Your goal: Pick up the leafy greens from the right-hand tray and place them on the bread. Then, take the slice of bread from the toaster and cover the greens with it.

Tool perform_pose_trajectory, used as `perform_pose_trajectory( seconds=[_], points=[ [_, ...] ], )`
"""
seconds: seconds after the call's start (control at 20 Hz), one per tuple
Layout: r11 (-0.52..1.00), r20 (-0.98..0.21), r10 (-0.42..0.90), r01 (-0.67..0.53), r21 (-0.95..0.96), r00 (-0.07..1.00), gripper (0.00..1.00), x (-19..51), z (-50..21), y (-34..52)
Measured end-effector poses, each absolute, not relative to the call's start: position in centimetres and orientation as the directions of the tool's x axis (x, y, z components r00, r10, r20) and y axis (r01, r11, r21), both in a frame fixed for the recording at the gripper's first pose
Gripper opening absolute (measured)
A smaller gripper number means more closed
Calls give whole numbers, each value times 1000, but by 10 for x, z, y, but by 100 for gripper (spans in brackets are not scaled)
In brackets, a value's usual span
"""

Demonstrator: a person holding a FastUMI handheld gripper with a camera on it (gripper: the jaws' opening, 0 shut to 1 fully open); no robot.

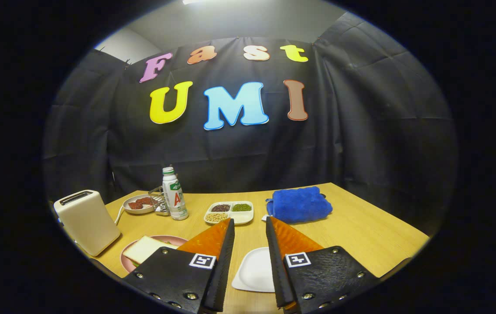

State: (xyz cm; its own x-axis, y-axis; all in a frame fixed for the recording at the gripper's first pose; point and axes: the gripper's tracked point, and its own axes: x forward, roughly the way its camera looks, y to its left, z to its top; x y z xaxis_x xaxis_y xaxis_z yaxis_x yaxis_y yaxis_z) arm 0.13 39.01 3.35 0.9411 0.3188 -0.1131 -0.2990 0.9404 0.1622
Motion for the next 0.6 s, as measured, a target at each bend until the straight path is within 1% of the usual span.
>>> perform_pose_trajectory(
  seconds=[0.6],
  points=[
    [975,-96,194,-181,133,976,44,25,27,239]
  ],
)
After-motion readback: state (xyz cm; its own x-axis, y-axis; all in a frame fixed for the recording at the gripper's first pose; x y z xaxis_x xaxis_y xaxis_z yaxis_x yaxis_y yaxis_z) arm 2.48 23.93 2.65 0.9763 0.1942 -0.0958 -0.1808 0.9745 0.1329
